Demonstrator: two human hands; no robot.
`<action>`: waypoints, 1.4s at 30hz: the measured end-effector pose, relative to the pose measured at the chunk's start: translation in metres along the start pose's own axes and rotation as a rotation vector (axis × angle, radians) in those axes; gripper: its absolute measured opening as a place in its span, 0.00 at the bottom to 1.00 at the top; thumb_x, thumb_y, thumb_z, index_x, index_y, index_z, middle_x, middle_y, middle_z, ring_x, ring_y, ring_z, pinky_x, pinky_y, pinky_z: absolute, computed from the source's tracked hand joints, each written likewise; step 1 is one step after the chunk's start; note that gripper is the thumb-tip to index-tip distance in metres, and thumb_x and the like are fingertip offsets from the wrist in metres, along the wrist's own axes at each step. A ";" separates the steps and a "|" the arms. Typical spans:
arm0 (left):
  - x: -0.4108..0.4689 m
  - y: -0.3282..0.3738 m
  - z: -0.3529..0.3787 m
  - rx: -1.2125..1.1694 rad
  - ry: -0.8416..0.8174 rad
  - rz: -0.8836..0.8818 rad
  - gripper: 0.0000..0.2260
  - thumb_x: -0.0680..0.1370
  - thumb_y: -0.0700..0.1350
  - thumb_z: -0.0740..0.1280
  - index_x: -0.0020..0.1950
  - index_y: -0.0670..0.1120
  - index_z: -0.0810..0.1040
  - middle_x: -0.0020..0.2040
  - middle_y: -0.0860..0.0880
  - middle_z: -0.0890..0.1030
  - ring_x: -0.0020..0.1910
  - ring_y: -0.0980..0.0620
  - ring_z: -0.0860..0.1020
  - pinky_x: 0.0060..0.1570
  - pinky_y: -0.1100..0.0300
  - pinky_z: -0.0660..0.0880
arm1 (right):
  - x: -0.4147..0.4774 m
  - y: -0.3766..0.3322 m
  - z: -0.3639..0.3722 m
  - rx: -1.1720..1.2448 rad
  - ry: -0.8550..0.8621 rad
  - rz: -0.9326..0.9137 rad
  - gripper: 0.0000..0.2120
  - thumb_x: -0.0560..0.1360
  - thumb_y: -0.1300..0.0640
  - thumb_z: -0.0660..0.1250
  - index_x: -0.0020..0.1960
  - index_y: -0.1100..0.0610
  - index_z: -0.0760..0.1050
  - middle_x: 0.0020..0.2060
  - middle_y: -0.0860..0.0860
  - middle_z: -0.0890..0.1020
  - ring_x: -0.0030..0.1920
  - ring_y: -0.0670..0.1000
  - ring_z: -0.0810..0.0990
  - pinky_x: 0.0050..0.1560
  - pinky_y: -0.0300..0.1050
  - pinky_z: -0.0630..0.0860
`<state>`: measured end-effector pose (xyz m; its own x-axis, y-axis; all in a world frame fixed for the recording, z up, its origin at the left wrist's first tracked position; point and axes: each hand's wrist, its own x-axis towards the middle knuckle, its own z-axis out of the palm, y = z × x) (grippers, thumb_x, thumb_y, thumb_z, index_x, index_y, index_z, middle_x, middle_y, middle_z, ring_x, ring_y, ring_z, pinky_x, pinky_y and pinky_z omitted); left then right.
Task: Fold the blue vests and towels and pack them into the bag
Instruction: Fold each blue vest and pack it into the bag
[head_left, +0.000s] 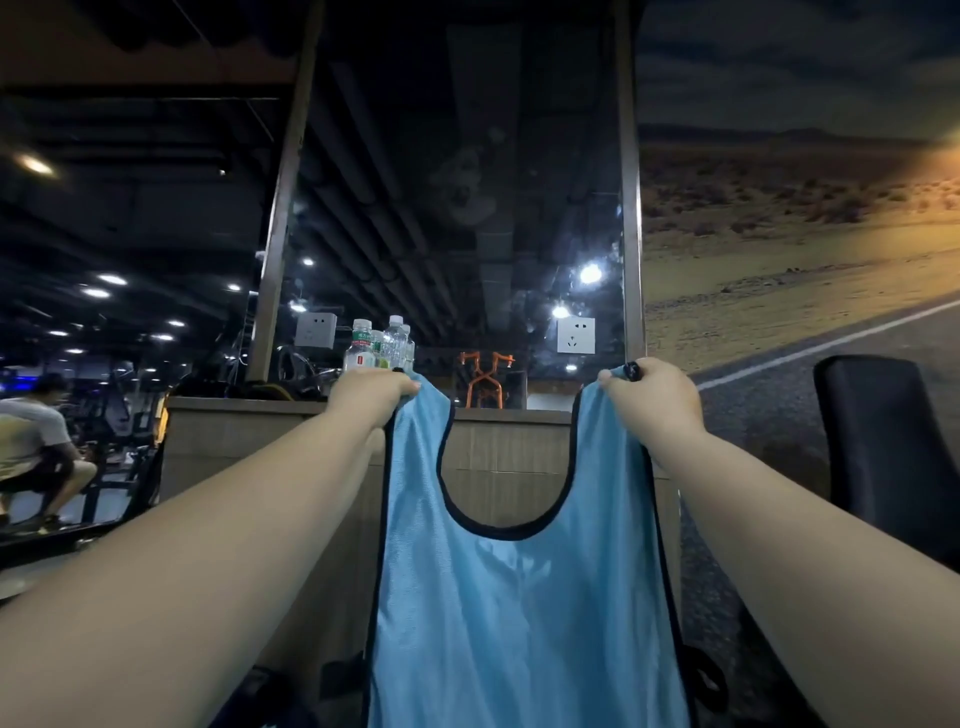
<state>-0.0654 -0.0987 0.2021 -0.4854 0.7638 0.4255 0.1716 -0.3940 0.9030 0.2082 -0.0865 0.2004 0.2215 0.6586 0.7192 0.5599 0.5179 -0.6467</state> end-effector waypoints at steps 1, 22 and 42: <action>-0.006 0.002 0.006 0.001 -0.003 0.002 0.10 0.62 0.43 0.74 0.40 0.44 0.77 0.46 0.42 0.83 0.46 0.45 0.82 0.57 0.51 0.76 | -0.002 -0.002 0.004 -0.008 -0.010 0.004 0.14 0.79 0.48 0.63 0.40 0.56 0.72 0.33 0.51 0.74 0.34 0.52 0.73 0.31 0.44 0.66; -0.054 -0.008 0.053 -0.071 -0.567 0.118 0.13 0.80 0.39 0.61 0.35 0.46 0.76 0.32 0.46 0.77 0.32 0.49 0.75 0.37 0.57 0.75 | -0.046 -0.044 0.056 0.502 -0.487 0.152 0.15 0.79 0.45 0.58 0.55 0.56 0.73 0.36 0.58 0.79 0.34 0.56 0.81 0.39 0.52 0.83; -0.063 -0.019 0.041 -0.266 -0.714 0.083 0.15 0.79 0.36 0.66 0.64 0.32 0.74 0.43 0.43 0.81 0.37 0.52 0.82 0.37 0.62 0.79 | -0.035 -0.027 0.061 0.053 -0.291 -0.182 0.05 0.71 0.59 0.68 0.38 0.51 0.79 0.37 0.49 0.81 0.40 0.50 0.77 0.36 0.41 0.71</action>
<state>-0.0027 -0.1180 0.1606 0.2069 0.8357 0.5088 -0.0723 -0.5055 0.8598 0.1361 -0.0900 0.1773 -0.1197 0.6767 0.7265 0.5256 0.6640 -0.5318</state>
